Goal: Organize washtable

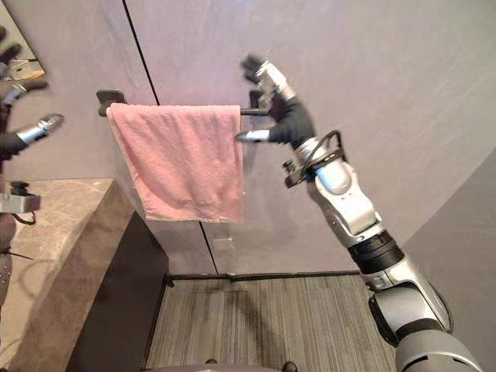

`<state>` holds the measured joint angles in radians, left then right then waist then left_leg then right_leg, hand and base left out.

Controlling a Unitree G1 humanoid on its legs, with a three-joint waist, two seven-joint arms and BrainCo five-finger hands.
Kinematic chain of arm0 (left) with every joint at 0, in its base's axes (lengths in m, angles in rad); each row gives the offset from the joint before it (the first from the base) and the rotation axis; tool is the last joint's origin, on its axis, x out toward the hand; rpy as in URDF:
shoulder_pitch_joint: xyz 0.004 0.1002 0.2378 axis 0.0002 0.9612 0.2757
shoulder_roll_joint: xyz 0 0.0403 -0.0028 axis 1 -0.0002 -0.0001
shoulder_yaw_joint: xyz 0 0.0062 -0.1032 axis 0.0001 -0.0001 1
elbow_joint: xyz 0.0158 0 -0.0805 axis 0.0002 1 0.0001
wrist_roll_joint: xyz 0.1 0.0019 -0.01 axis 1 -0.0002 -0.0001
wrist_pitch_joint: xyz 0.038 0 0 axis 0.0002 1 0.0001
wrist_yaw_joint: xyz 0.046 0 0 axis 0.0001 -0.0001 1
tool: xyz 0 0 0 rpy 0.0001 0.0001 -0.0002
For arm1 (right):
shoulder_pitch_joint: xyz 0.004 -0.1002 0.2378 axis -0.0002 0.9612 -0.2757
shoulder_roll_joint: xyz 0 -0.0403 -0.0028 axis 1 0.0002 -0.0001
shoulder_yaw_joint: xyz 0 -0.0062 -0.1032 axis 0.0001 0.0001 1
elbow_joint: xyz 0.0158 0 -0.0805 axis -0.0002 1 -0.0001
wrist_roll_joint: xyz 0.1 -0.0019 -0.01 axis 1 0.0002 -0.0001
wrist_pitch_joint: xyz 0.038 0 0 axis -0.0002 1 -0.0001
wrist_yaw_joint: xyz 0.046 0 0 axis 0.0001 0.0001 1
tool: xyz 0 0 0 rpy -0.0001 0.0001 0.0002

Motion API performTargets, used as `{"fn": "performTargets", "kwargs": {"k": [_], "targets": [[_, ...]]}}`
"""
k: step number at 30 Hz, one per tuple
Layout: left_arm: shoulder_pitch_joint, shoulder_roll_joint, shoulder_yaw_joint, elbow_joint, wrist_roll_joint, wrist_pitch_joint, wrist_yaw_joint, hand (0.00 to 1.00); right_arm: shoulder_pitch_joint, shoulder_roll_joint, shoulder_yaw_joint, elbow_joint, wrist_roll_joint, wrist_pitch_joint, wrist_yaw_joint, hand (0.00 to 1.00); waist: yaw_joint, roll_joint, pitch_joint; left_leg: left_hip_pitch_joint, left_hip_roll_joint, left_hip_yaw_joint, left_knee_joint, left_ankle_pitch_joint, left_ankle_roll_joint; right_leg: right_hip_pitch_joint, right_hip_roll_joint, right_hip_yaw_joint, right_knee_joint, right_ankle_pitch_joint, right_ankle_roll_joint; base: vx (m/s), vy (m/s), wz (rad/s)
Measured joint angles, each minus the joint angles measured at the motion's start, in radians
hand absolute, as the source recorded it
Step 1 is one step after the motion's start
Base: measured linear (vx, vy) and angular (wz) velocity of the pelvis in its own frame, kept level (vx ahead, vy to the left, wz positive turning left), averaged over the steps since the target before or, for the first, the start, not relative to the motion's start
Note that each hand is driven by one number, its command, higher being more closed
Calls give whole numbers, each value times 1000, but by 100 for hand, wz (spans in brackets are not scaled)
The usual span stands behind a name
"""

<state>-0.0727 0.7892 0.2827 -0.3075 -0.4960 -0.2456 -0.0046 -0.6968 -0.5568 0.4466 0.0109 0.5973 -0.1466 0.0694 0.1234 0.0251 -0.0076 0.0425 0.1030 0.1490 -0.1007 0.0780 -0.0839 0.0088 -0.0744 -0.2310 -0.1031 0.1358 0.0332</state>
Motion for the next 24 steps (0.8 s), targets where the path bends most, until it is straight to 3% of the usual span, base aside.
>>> {"fn": "performTargets", "kwargs": {"k": [10,12,18,24], "targets": [[45,0,-161,127,-130,28,-91,0,-126,-2,256,86,130,1,69,0,6,-8,-4,-80,1,-22,0,11,-2,-68,0,-14,3,1,-2,-3,-2,6],[21,0,-224,171,-162,39,-106,0,-128,-2,292,132,150,4,73,0,24,-10,-2,-113,1,-21,0,18,-1,-103,1,-12,4,7,-4,14,6,-2],[-106,0,-375,228,-201,44,-126,0,-151,15,346,167,160,23,72,0,37,-13,29,-171,2,-11,5,27,-3,-163,1,-9,5,20,-8,7,8,-3],[-250,-1,-499,272,-219,45,-125,0,-225,56,345,166,160,23,59,0,30,-12,64,-221,5,-1,6,32,-2,-218,3,-7,5,26,-10,15,16,-5]]}}
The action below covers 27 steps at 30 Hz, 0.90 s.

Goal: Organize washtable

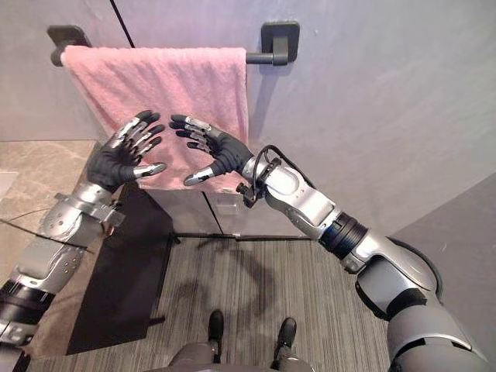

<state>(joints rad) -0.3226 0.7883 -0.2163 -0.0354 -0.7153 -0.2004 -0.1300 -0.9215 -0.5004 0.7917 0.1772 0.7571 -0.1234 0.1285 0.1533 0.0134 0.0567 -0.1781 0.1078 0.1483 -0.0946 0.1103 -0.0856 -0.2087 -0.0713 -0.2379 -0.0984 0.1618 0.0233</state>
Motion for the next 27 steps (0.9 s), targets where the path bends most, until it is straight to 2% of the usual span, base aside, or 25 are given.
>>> {"fn": "performTargets", "kwargs": {"k": [5,8,11,13,15,19,23,27], "targets": [[-162,0,-98,103,-20,0,2,0,-44,34,0,-1,0,0,-27,0,7,-5,20,-52,15,15,1,1,-1,-58,8,17,0,9,-6,31,15,-8],[-219,0,-111,125,-20,1,2,0,-96,64,-9,0,-1,-5,-49,0,7,-3,45,-57,16,33,1,1,-1,-71,8,21,0,16,-7,30,29,-13],[-275,0,-111,145,-22,-1,3,0,-111,83,-51,0,-1,-7,-71,0,16,-1,47,-78,16,37,1,0,-1,-95,8,23,0,21,-4,26,37,-3],[-294,0,-110,169,-28,-1,3,0,-122,96,-70,0,-1,-8,-86,0,19,10,58,-80,15,39,1,0,-1,-96,6,22,0,23,-3,24,46,-2],[-308,1,-106,194,-41,-2,1,0,-139,105,-95,1,-1,-25,-104,0,26,15,63,-97,15,42,1,0,-2,-112,5,32,0,23,-2,22,52,0],[-332,-3,-104,263,-58,0,1,0,-144,130,-146,3,-4,-25,-112,0,23,16,77,-109,17,42,13,-1,-2,-118,6,32,0,23,-2,6,11,0],[-400,-3,-102,285,-46,21,51,0,-146,145,-195,31,-12,-25,-146,0,27,18,86,-128,16,41,26,0,-2,-127,4,24,0,26,-6,10,32,4],[-417,-3,-17,281,-59,-1,64,0,-151,161,-258,68,-3,-28,-158,0,28,19,87,-142,17,32,30,-1,-2,-134,3,21,0,26,-5,7,27,6]]}}
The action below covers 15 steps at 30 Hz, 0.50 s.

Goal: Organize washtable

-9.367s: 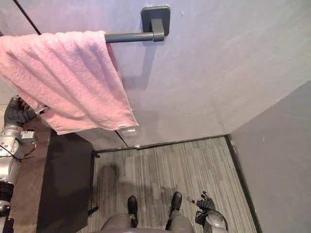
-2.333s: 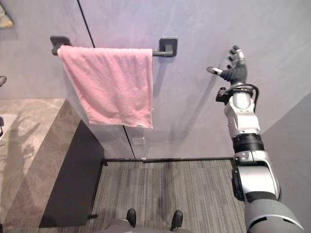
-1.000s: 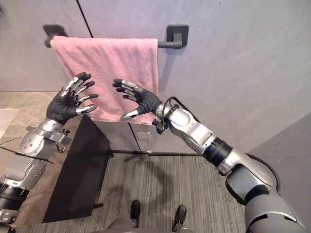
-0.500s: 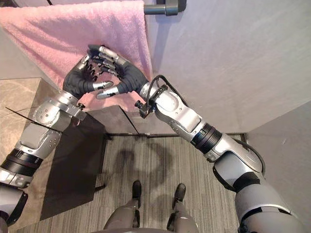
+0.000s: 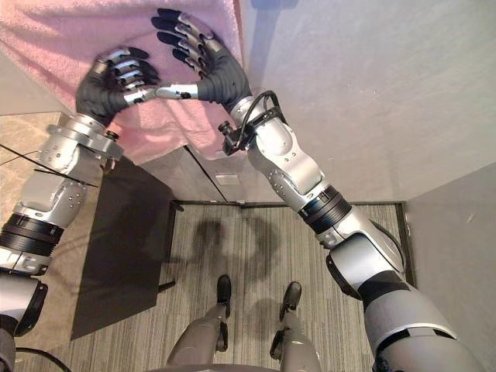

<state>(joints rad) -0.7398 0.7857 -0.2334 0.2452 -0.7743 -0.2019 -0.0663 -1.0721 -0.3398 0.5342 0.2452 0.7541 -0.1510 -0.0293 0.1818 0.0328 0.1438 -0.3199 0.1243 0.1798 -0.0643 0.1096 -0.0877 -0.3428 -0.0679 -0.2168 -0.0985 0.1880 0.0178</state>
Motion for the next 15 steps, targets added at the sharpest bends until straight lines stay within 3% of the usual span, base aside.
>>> {"fn": "performTargets", "kwargs": {"k": [10,15], "targets": [[78,0,120,5,-4,-3,-3,0,-8,-10,-25,106,-2,2,-9,0,-1,8,7,-6,-4,-4,10,1,0,-3,4,4,0,3,-4,1,2,0],[94,0,172,88,-4,-2,3,0,-8,-24,-29,177,-1,4,-3,0,-4,8,33,-3,-3,-10,13,1,1,0,11,9,0,11,-9,0,0,0]]}}
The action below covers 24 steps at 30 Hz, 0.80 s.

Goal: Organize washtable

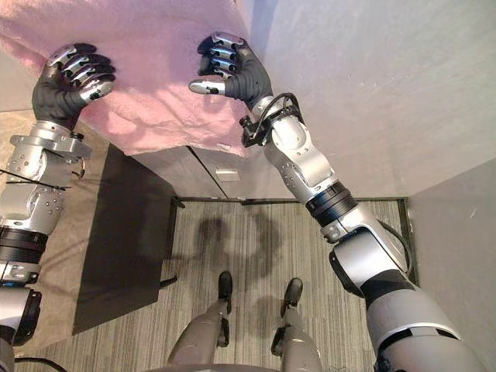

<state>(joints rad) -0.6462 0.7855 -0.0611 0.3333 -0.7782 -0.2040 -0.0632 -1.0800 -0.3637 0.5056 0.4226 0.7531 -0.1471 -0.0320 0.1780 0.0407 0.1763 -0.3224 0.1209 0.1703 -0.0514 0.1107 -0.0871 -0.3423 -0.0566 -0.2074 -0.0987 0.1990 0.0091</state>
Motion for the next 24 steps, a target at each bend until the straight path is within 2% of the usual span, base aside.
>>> {"fn": "performTargets", "kwargs": {"k": [8,13,16,20,23,24], "targets": [[41,0,42,142,1,7,-2,0,0,-23,-46,158,0,34,13,0,-6,-2,34,5,-2,-8,3,10,5,1,4,13,0,13,-1,-8,4,-2],[59,0,117,191,0,23,0,0,0,-33,-123,246,-10,49,-1,0,-12,-7,80,4,-2,-18,19,11,4,9,5,13,0,23,-5,-8,4,0],[99,-1,152,201,0,26,1,0,0,-39,-203,323,-21,68,-33,0,-14,-10,99,4,-2,-24,19,17,4,10,5,12,0,28,-6,-42,20,3],[184,-12,226,209,0,26,1,0,3,-70,-378,479,-43,86,-76,0,-25,-9,108,18,-3,-32,19,22,2,29,5,6,0,29,-7,-28,26,4],[237,-54,279,195,-6,26,-5,0,78,-124,-534,506,-70,86,-107,0,-31,-9,109,43,-4,-31,17,21,2,50,4,8,0,29,-6,0,18,-2],[266,-82,311,189,-6,25,-5,0,157,-130,-605,499,-89,83,-119,0,-38,-9,109,61,-4,-30,15,21,2,66,4,11,0,26,-3,12,22,-4]]}}
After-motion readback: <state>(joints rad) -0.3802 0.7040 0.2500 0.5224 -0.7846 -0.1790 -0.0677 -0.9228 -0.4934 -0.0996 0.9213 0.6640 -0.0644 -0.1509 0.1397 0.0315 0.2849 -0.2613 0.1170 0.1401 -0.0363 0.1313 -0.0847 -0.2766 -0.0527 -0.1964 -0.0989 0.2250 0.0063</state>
